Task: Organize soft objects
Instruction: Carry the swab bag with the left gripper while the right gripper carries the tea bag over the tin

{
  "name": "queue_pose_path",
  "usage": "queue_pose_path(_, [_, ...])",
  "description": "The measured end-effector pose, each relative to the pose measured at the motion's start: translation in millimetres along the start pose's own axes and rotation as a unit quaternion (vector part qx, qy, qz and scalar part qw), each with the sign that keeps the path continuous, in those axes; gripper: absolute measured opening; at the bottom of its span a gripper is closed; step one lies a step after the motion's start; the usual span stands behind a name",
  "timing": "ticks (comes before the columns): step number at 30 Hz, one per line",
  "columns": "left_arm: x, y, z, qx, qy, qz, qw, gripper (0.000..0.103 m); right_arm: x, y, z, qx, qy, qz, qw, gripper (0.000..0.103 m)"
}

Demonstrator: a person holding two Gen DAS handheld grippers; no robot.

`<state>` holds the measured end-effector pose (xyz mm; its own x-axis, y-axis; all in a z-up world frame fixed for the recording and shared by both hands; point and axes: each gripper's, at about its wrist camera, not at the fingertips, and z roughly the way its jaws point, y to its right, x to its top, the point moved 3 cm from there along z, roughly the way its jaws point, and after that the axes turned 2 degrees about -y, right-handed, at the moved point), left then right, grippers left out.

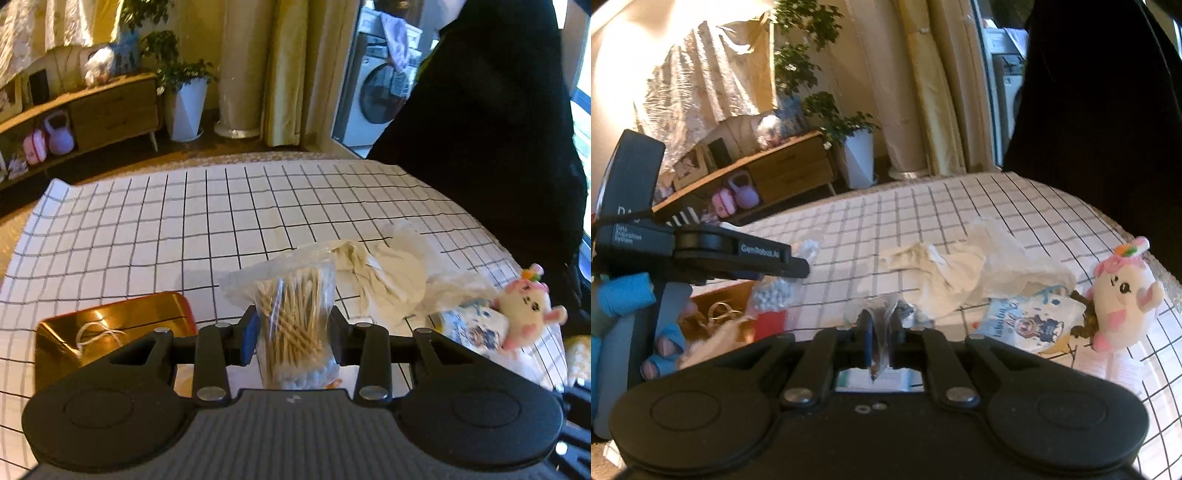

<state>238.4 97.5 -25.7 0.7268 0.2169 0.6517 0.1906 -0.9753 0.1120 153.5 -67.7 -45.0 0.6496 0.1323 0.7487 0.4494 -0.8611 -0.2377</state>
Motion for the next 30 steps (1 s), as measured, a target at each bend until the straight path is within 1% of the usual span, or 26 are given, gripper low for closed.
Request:
queue_pose_path(2, [-3.2, -2.6, -14.0, 0.0, 0.006, 0.011, 0.9999, 0.038, 2.0, -9.0, -8.2, 0.007, 0.007, -0.006, 1.0, 0.007])
queue_pose_path(6, [-11.0, -14.3, -36.1, -0.006, 0.008, 0.017, 0.9998, 0.038, 3.7, -24.3, -18.8, 0.018, 0.015, -0.012, 1.0, 0.007])
queue_pose_path(13, [-26.1, -43.4, -63.9, 0.004, 0.011, 0.027, 0.9996, 0.038, 3.2, -52.0, -27.8, 0.034, 0.024, -0.03, 0.999, 0.007])
queue_pose_path(22, [-47.5, -81.4, -83.0, 0.015, 0.004, 0.029, 0.9995, 0.038, 4.2, -79.5, -21.1, 0.05, 0.02, -0.047, 0.997, 0.007])
queue_pose_path(30, [-60.7, -116.8, -83.0, 0.026, -0.01, 0.016, 0.9995, 0.038, 4.6, -111.2, -0.5, 0.068, 0.005, -0.065, 0.996, 0.007])
